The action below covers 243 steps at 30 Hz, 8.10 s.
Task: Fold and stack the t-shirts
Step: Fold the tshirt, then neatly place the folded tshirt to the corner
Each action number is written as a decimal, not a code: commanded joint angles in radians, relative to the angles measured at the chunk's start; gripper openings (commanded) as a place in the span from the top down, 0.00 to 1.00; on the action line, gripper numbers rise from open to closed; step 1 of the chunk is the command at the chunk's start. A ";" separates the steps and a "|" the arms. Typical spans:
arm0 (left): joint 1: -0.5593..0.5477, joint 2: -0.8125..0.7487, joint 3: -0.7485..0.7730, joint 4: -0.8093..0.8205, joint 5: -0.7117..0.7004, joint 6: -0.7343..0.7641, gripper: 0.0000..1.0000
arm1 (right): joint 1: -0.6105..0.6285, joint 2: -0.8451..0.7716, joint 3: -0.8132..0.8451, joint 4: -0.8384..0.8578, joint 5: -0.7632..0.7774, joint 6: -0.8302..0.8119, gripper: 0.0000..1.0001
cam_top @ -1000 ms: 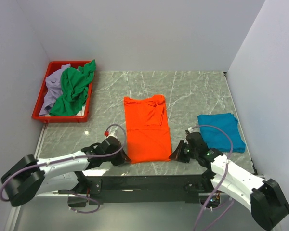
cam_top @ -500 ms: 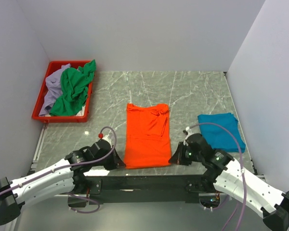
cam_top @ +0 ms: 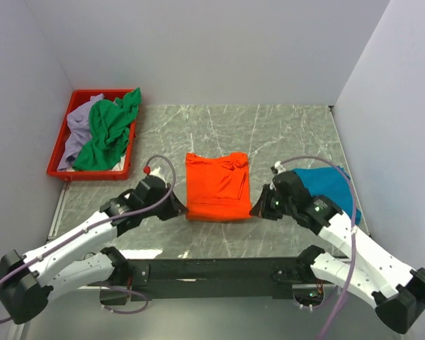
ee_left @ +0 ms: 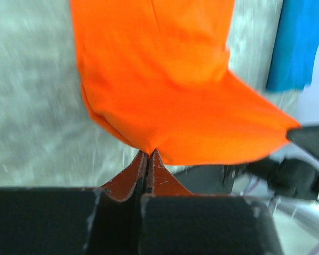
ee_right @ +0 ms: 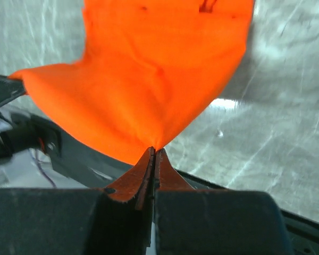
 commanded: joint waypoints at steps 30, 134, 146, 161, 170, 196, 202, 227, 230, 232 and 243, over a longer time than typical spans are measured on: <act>0.472 0.991 0.833 0.167 0.248 0.247 0.99 | -0.426 1.116 0.839 0.179 -0.203 -0.053 1.00; 0.109 1.177 0.812 0.294 0.205 0.145 0.80 | -0.342 1.199 0.641 0.357 0.004 -0.192 0.37; 0.132 1.066 0.895 0.168 0.170 0.202 0.80 | -0.292 1.231 0.692 0.270 0.107 -0.106 1.00; 0.156 0.609 0.665 0.122 0.185 0.244 0.81 | -0.386 1.067 0.762 0.001 0.397 0.218 1.00; 0.164 0.531 0.628 0.110 0.227 0.268 0.81 | -0.574 1.105 1.003 -0.319 0.477 0.305 1.00; 0.132 0.623 0.723 0.081 0.237 0.250 0.82 | -0.901 0.897 0.974 -0.453 0.515 0.344 1.00; 0.117 0.634 0.737 0.067 0.221 0.250 0.82 | -0.953 0.829 0.949 -0.424 0.500 0.286 1.00; 0.090 0.654 0.754 0.062 0.205 0.242 0.83 | -1.006 0.694 0.890 -0.401 0.472 0.192 1.00; 0.087 0.654 0.751 0.067 0.208 0.239 0.83 | -1.007 0.677 0.845 -0.390 0.474 0.194 1.00; 0.086 0.657 0.747 0.070 0.210 0.237 0.83 | -1.010 0.660 0.813 -0.389 0.482 0.195 1.00; 0.058 0.671 0.735 0.094 0.219 0.234 0.82 | -1.035 0.525 0.586 -0.415 0.508 0.212 0.75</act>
